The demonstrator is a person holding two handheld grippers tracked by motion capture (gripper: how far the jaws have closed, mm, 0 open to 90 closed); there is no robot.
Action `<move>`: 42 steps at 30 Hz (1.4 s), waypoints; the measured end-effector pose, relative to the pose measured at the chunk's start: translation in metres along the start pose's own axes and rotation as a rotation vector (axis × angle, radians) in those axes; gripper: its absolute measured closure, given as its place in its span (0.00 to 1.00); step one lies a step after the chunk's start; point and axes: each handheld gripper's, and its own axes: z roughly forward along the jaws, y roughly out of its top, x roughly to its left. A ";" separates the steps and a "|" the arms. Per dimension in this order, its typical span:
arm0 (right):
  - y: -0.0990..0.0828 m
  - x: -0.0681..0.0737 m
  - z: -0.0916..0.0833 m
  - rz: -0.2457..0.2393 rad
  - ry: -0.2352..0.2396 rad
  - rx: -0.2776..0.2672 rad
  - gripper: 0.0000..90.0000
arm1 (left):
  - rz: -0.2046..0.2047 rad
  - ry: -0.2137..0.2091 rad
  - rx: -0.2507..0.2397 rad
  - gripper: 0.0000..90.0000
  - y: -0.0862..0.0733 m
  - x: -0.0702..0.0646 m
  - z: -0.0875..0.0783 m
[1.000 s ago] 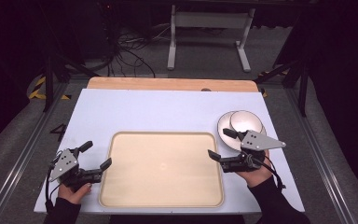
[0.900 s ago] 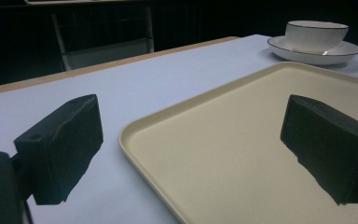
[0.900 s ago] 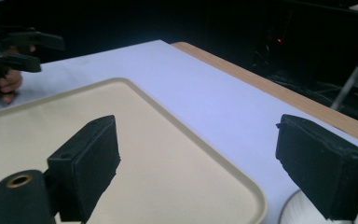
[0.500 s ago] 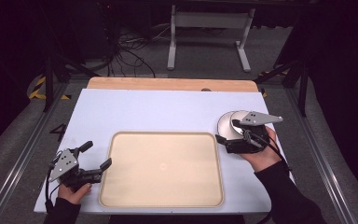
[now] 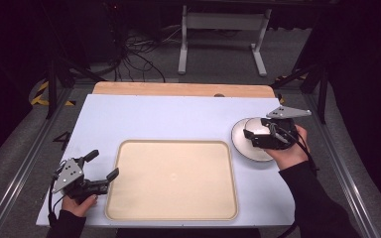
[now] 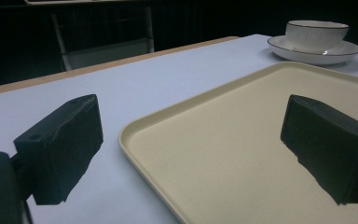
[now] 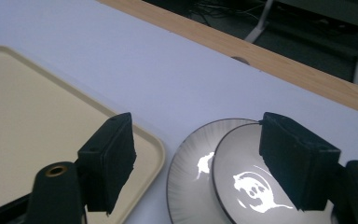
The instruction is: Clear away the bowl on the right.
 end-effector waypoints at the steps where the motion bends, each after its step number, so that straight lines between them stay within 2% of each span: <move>1: 0.001 -0.002 0.000 0.000 -0.012 0.001 0.29 | -0.001 0.000 0.000 0.07 0.000 0.000 0.000; 7: 0.004 -0.011 -0.002 0.014 -0.061 0.010 0.27 | -0.002 0.000 0.000 0.07 0.000 0.000 0.000; 11: 0.005 -0.023 -0.004 0.039 -0.084 0.017 0.27 | 0.000 0.000 0.000 0.07 0.000 0.000 0.000; 14: 0.005 -0.032 -0.003 0.061 -0.092 0.025 0.27 | 0.001 0.000 0.001 0.07 0.000 0.000 0.000; 24: 0.004 -0.051 -0.004 0.091 -0.117 0.038 0.28 | 0.001 -0.001 0.000 0.07 0.000 0.000 0.000; 31: 0.003 -0.068 0.012 0.124 -0.140 0.117 0.31 | 0.002 -0.001 0.001 0.07 0.000 0.000 0.000; 37: 0.004 -0.082 0.026 0.184 -0.138 0.232 0.35 | 0.003 0.000 0.002 0.07 0.000 0.000 0.000; 40: 0.005 -0.089 0.035 0.202 -0.130 0.301 0.35 | 0.004 -0.001 0.002 0.07 0.000 0.000 0.000; 42: 0.006 -0.091 0.039 0.204 -0.137 0.327 0.35 | 0.003 0.000 0.002 0.07 0.000 0.000 0.000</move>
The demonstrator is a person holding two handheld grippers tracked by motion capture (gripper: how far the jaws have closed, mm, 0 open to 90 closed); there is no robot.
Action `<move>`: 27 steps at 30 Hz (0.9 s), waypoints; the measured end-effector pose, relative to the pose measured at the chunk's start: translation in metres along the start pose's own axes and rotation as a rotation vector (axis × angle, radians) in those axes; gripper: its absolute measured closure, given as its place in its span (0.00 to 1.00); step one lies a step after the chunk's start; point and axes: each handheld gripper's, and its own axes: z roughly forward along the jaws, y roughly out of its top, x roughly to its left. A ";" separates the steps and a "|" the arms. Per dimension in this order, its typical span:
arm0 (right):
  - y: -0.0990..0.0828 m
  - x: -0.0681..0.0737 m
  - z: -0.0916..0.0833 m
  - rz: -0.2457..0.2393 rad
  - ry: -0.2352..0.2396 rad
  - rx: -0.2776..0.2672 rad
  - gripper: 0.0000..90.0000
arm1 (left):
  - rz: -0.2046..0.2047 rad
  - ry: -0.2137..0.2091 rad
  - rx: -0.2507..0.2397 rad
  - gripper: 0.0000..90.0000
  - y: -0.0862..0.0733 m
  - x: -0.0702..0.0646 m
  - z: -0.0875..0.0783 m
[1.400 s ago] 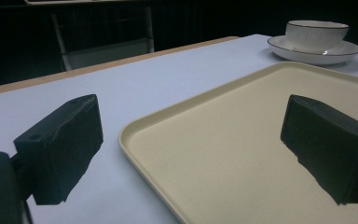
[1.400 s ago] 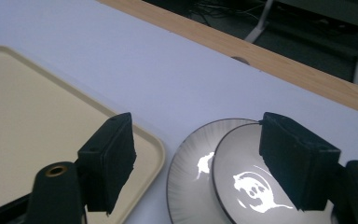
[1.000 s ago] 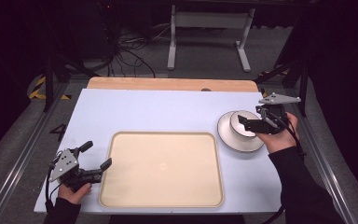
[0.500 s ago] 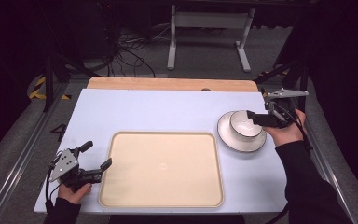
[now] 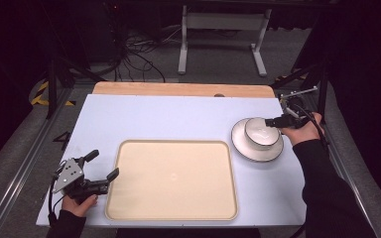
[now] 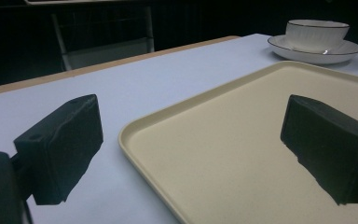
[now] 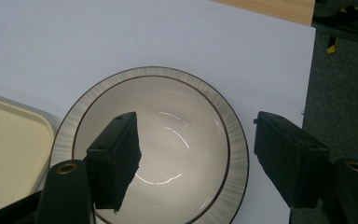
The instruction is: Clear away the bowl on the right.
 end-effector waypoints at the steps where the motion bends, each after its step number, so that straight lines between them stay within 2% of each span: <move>1: 0.001 -0.001 0.002 0.001 -0.004 0.012 0.36 | 0.001 -0.001 0.001 0.07 0.000 0.000 0.000; 14: 0.001 -0.013 0.033 0.055 0.002 0.152 0.44 | -0.001 0.000 0.000 0.07 0.000 0.000 0.000; 21: -0.001 -0.019 0.046 0.076 -0.009 0.203 0.53 | -0.001 0.000 -0.001 0.07 0.000 0.000 0.000; 27: -0.008 -0.026 0.060 0.120 0.004 0.255 0.62 | -0.001 0.002 -0.001 0.07 0.000 -0.001 0.000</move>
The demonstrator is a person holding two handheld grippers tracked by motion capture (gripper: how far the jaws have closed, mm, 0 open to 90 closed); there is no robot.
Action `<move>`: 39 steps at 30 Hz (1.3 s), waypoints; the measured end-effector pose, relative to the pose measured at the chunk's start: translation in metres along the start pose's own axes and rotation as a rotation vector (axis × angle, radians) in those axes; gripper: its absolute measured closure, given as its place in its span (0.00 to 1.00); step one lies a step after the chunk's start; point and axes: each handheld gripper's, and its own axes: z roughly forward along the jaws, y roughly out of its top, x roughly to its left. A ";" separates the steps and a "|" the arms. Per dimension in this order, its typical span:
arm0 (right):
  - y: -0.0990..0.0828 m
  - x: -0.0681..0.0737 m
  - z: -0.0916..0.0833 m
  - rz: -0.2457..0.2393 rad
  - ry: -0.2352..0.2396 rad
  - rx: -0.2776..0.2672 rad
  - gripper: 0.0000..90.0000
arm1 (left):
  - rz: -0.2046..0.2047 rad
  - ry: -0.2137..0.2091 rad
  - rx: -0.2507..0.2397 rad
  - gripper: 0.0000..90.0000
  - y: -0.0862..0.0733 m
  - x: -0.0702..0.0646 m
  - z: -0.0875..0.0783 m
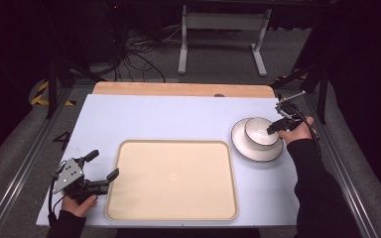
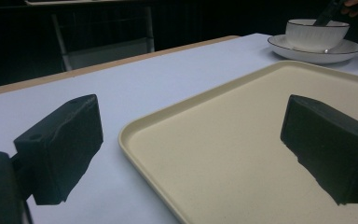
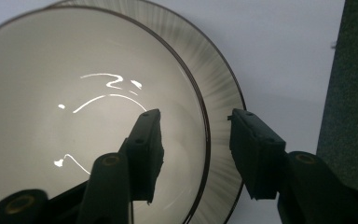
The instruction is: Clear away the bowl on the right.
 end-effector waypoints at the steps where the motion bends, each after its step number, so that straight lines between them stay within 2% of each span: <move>1: 0.000 -0.001 0.002 0.001 -0.002 0.005 0.63 | 0.000 0.000 0.000 0.07 0.000 0.000 0.000; 14: 0.002 0.003 0.009 0.003 -0.005 0.050 0.87 | 0.000 0.000 -0.001 0.07 0.000 0.000 0.000; 18: 0.003 0.001 0.005 0.031 0.035 0.037 0.92 | -0.001 -0.001 -0.001 0.07 0.000 0.000 0.000; 29: 0.003 0.008 -0.007 0.022 0.030 -0.004 0.93 | 0.000 0.001 0.001 0.07 0.000 0.000 0.000; 32: 0.003 0.011 -0.011 0.018 0.011 0.001 0.93 | 0.000 0.000 0.000 0.07 0.000 0.000 0.000; 36: 0.003 0.010 -0.020 0.026 0.031 -0.012 0.93 | -0.001 0.000 0.001 0.07 0.000 0.000 0.000; 39: 0.004 0.012 -0.029 0.016 0.025 -0.018 0.92 | -0.001 0.000 0.001 0.07 0.000 0.000 0.000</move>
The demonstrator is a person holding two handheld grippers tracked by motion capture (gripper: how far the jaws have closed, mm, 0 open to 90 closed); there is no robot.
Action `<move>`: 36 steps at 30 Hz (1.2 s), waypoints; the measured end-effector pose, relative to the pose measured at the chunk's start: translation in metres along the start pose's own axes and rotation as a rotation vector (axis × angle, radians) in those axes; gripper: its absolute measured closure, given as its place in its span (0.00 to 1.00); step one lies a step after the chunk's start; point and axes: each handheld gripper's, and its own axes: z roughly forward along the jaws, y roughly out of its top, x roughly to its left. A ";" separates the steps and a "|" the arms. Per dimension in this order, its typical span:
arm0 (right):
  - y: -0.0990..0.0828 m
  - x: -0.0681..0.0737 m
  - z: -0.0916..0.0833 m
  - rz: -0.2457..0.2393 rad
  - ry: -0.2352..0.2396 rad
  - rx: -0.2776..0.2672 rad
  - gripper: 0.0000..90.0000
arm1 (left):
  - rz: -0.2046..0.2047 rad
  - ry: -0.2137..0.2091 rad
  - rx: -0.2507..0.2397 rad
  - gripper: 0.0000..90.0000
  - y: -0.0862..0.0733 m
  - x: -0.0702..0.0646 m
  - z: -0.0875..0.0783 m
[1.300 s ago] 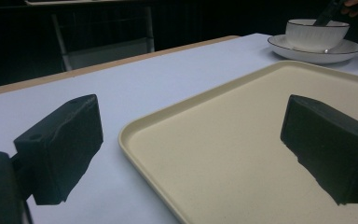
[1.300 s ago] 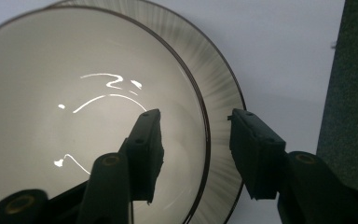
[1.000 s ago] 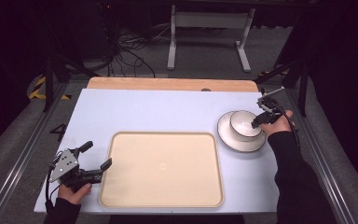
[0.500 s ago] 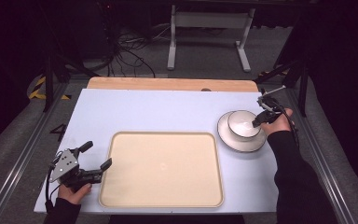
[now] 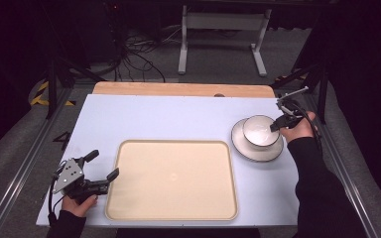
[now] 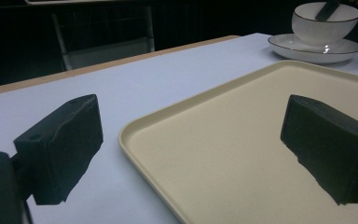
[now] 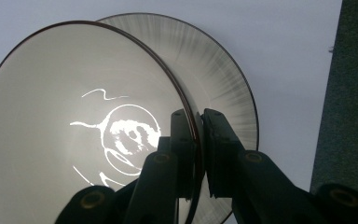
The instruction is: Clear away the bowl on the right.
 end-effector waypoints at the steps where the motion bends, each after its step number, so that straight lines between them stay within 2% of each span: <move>1: 0.001 0.001 -0.004 -0.003 0.003 -0.001 0.93 | 0.000 0.000 0.000 0.07 0.000 0.000 0.000; 11: 0.005 0.009 -0.029 -0.042 0.004 -0.010 0.92 | -0.003 0.002 0.000 0.07 0.000 0.000 0.000; 13: 0.007 0.012 -0.039 -0.055 0.004 -0.021 0.92 | 0.000 0.001 0.001 0.07 0.000 0.000 0.000; 23: 0.009 0.022 -0.063 -0.089 0.010 -0.050 0.92 | -0.004 0.002 0.002 0.07 0.000 0.000 0.000; 30: 0.009 0.029 -0.068 -0.107 0.016 -0.055 0.92 | -0.001 0.001 0.002 0.07 0.000 0.000 0.000; 36: 0.009 0.044 -0.069 -0.149 0.029 -0.056 0.92 | 0.000 0.003 0.003 0.07 0.000 0.000 0.000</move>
